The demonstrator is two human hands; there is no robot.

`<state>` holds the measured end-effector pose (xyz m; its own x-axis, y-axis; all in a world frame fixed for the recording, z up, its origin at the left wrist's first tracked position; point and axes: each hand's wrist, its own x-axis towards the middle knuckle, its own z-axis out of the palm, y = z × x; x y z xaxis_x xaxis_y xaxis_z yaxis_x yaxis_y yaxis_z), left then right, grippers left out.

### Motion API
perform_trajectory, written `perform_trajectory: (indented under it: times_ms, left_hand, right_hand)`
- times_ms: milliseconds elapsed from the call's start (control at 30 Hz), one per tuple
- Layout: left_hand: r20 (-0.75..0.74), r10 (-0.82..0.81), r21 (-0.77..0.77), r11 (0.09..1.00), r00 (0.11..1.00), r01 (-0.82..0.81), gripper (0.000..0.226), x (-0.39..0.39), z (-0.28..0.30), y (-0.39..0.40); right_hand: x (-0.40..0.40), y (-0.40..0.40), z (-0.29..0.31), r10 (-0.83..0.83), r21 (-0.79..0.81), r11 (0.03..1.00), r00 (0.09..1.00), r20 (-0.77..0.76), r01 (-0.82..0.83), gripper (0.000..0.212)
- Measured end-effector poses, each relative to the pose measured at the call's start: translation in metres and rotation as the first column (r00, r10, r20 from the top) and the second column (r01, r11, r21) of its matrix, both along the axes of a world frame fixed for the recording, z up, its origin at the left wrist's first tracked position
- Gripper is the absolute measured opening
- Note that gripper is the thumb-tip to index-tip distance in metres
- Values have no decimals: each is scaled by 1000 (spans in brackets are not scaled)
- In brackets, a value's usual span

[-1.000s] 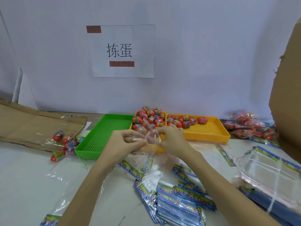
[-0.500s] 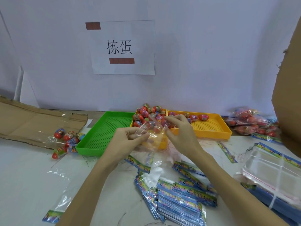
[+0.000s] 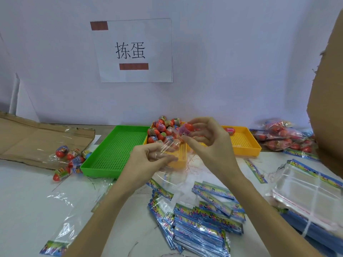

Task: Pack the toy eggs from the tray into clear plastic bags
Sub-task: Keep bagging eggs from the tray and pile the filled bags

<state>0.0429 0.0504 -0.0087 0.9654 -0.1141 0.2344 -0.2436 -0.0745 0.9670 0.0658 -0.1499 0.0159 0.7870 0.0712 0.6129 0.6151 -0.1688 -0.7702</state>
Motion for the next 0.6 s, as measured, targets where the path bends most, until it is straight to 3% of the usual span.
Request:
perform_trajectory:
  times_ms: [267, 500, 600]
  left_hand:
    - [28, -20, -27, 999, 999, 21, 24, -1, -1, -2]
    - [42, -4, -10, 1000, 999, 4, 29, 0, -3, -1]
    - [86, 2, 31, 1000, 996, -5, 19, -2, -1, -3]
  right_hand:
    - [-4, 9, -4, -9, -188, 982, 1000, -28, 4, 33]
    - [-2, 3, -2, 80, -215, 972, 992, -98, -100, 32]
    - [-3, 2, -1, 164, -172, 966, 973, -164, -192, 28]
